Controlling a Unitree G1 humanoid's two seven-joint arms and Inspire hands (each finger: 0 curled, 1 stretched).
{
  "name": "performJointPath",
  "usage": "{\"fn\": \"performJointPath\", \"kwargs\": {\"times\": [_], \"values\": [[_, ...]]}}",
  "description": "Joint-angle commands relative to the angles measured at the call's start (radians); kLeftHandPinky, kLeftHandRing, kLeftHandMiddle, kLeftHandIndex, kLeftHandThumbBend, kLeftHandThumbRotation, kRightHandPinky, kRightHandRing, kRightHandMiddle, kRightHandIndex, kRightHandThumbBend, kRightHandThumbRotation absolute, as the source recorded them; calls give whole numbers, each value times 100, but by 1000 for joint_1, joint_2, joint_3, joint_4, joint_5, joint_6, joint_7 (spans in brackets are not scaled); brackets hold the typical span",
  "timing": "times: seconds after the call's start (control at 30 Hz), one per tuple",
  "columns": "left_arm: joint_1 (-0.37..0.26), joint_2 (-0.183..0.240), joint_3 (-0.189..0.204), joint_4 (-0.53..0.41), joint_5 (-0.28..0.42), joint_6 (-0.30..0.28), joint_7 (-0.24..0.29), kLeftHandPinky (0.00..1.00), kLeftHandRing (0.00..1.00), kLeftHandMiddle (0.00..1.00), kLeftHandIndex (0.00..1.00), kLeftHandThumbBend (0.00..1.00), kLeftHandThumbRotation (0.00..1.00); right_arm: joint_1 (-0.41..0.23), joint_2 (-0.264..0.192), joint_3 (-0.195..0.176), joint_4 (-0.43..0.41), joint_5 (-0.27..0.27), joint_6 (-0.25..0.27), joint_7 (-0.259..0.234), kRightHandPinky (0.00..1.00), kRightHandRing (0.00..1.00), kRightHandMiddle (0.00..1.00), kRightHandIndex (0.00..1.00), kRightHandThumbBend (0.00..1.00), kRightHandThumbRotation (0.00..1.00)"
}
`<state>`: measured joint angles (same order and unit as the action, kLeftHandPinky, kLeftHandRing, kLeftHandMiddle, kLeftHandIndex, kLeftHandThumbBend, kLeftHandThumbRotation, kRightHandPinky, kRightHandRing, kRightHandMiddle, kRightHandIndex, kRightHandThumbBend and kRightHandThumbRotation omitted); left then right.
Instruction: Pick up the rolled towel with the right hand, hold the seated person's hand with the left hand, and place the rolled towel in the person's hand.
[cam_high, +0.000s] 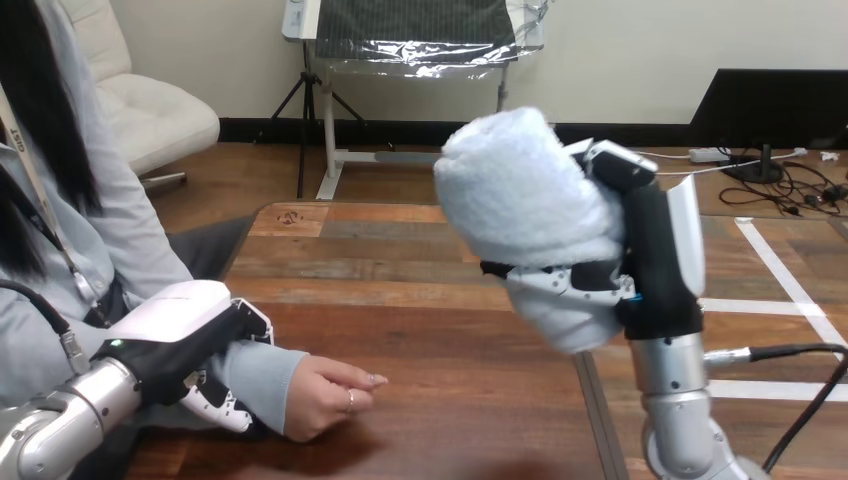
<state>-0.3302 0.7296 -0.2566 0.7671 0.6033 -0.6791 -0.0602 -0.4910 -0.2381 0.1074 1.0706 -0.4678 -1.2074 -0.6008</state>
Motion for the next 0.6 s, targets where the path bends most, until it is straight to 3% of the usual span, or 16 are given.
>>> {"fn": "performJointPath", "kwargs": {"times": [0.0, 0.2, 0.57], "values": [[-59, -2, 35, -105, -46, -26, 11, 28, 33, 38, 38, 79, 0, -51, 9, -7, 10, 9, 4, 4, 14, 18, 21, 19, 63, 0], [-69, -1, 39, -147, -45, -15, 6, 27, 32, 37, 37, 80, 0, -59, 19, -2, 34, 14, 8, 19, 14, 18, 21, 18, 63, 0], [-86, -4, 58, -257, -83, 33, -61, 27, 33, 37, 36, 82, 0, -75, 37, 4, 71, 18, 18, 42, 14, 18, 21, 18, 64, 0]]}}
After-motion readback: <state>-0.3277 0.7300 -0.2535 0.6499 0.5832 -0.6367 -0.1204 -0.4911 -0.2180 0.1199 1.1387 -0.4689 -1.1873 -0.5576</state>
